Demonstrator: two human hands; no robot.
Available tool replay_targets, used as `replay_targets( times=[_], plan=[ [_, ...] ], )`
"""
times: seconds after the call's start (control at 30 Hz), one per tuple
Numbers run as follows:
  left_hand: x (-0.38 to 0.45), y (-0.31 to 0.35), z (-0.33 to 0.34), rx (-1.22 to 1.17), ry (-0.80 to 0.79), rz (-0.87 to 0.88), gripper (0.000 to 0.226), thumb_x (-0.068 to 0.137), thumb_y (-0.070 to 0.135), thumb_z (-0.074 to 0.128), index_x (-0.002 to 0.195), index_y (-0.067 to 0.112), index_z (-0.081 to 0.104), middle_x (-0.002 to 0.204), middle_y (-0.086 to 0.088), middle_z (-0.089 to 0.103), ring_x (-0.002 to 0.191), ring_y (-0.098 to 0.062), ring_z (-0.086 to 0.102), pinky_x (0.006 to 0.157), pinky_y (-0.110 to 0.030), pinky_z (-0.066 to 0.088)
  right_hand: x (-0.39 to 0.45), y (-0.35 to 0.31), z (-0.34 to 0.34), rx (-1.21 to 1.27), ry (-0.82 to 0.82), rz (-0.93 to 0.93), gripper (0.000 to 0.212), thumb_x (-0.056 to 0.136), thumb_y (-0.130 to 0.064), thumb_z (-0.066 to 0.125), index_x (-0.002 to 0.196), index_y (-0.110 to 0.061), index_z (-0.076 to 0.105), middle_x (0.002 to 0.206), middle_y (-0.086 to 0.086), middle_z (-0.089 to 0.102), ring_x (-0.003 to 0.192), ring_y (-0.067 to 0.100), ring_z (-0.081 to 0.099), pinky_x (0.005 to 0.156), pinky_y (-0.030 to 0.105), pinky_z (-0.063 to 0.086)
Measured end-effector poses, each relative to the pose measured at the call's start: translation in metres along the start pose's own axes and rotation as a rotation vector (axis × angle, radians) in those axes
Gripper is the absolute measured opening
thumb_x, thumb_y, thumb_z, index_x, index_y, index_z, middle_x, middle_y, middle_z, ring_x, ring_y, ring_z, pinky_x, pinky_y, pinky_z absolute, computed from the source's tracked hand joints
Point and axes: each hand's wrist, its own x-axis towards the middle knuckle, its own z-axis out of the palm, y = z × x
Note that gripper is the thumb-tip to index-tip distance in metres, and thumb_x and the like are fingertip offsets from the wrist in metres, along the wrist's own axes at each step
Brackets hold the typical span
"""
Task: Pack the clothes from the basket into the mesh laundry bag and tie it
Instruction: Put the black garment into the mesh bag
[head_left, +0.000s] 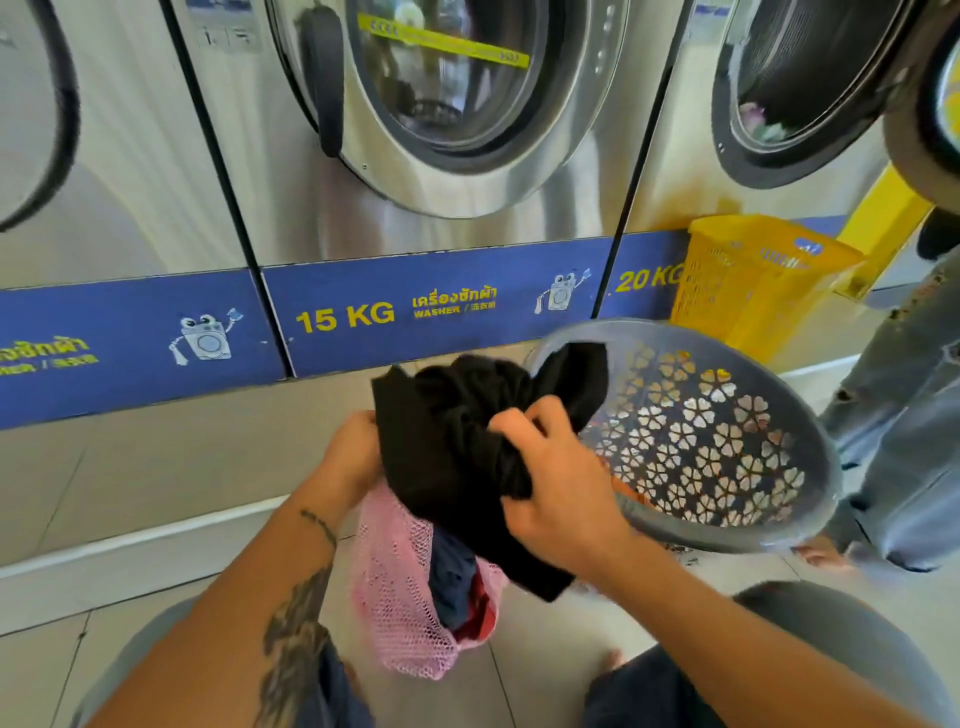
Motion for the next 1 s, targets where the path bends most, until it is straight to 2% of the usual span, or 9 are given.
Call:
replay_targets(
  times=[0.13, 0.23, 0.33, 0.4, 0.5, 0.57, 0.63, 0.8, 1.0],
  plan=[
    [0.013, -0.012, -0.011, 0.060, 0.030, -0.042, 0.027, 0.094, 0.007, 0.055, 0.068, 0.007, 0.060, 0.060, -0.009, 0.052, 0.062, -0.019, 0.046, 0.055, -0.027, 0.035, -0.022, 0.005, 0.069, 0.051, -0.157, 0.122, 0.040, 0.078, -0.029, 0.057, 0.115, -0.035, 0.045, 0.108, -0.002, 0.035, 0.082, 0.034, 0.060, 0.062, 0.044, 0.051],
    [0.024, -0.023, -0.012, 0.122, 0.046, -0.032, 0.020, 0.093, 0.017, 0.059, 0.082, 0.005, 0.070, 0.073, -0.012, 0.063, 0.073, -0.024, 0.058, 0.064, -0.032, 0.045, -0.028, 0.004, 0.107, 0.059, -0.210, 0.175, 0.044, 0.077, -0.030, 0.057, 0.118, -0.036, 0.042, 0.110, -0.003, 0.034, 0.084, 0.031, 0.059, 0.064, 0.043, 0.052],
    [0.031, -0.031, -0.012, 0.226, 0.076, 0.057, 0.021, 0.094, 0.019, 0.056, 0.091, 0.006, 0.071, 0.086, -0.014, 0.070, 0.082, -0.028, 0.066, 0.072, -0.035, 0.051, -0.028, 0.000, 0.133, 0.041, -0.230, 0.179, 0.045, 0.079, -0.025, 0.059, 0.119, -0.035, 0.043, 0.111, -0.003, 0.034, 0.085, 0.031, 0.059, 0.062, 0.038, 0.046],
    [0.030, -0.033, -0.014, 0.367, 0.109, 0.134, 0.021, 0.097, 0.015, 0.050, 0.090, 0.005, 0.068, 0.086, -0.014, 0.069, 0.080, -0.026, 0.065, 0.067, -0.034, 0.050, -0.030, 0.003, 0.147, 0.048, -0.240, 0.191, 0.045, 0.079, -0.022, 0.060, 0.119, -0.034, 0.044, 0.111, -0.004, 0.034, 0.087, 0.029, 0.058, 0.062, 0.035, 0.043],
    [0.032, -0.037, -0.018, 0.613, 0.094, 0.279, 0.023, 0.096, 0.014, 0.048, 0.078, 0.011, 0.062, 0.077, -0.009, 0.065, 0.072, -0.025, 0.063, 0.061, -0.040, 0.052, -0.033, 0.010, 0.157, 0.300, -0.096, 0.286, 0.040, 0.072, -0.012, 0.058, 0.107, -0.031, 0.051, 0.104, -0.004, 0.042, 0.087, 0.018, 0.055, 0.072, 0.027, 0.043],
    [0.030, -0.034, -0.019, 0.722, 0.053, 0.344, 0.026, 0.093, 0.016, 0.049, 0.068, 0.019, 0.057, 0.070, -0.004, 0.061, 0.064, -0.021, 0.058, 0.052, -0.031, 0.043, -0.029, 0.017, 0.155, 0.493, 0.131, 0.453, 0.031, 0.071, -0.008, 0.056, 0.095, -0.028, 0.053, 0.095, 0.001, 0.050, 0.083, 0.014, 0.051, 0.075, 0.026, 0.040],
    [0.030, -0.030, -0.018, 0.755, 0.052, 0.378, 0.027, 0.089, 0.020, 0.044, 0.068, 0.020, 0.060, 0.070, -0.002, 0.061, 0.063, -0.021, 0.054, 0.053, -0.028, 0.037, -0.019, 0.025, 0.147, 0.560, 0.241, 0.553, 0.024, 0.076, -0.005, 0.057, 0.089, -0.025, 0.052, 0.090, 0.006, 0.053, 0.085, 0.013, 0.052, 0.074, 0.028, 0.039],
    [0.030, -0.027, -0.010, 0.667, 0.088, 0.335, 0.035, 0.093, 0.019, 0.043, 0.060, 0.020, 0.054, 0.065, -0.002, 0.058, 0.065, -0.024, 0.055, 0.056, -0.032, 0.042, -0.015, 0.025, 0.131, 0.456, 0.202, 0.404, 0.030, 0.078, 0.002, 0.062, 0.092, -0.023, 0.055, 0.093, 0.001, 0.048, 0.085, 0.000, 0.050, 0.071, 0.012, 0.038],
    [0.021, -0.016, -0.008, 0.358, 0.191, 0.139, 0.045, 0.095, 0.029, 0.054, 0.055, 0.013, 0.043, 0.055, -0.004, 0.040, 0.055, -0.018, 0.038, 0.050, -0.027, 0.030, -0.048, 0.012, 0.136, 0.360, 0.046, 0.156, 0.042, 0.068, -0.010, 0.069, 0.101, -0.028, 0.052, 0.103, -0.004, 0.037, 0.081, 0.019, 0.052, 0.064, 0.034, 0.048]
  ],
)
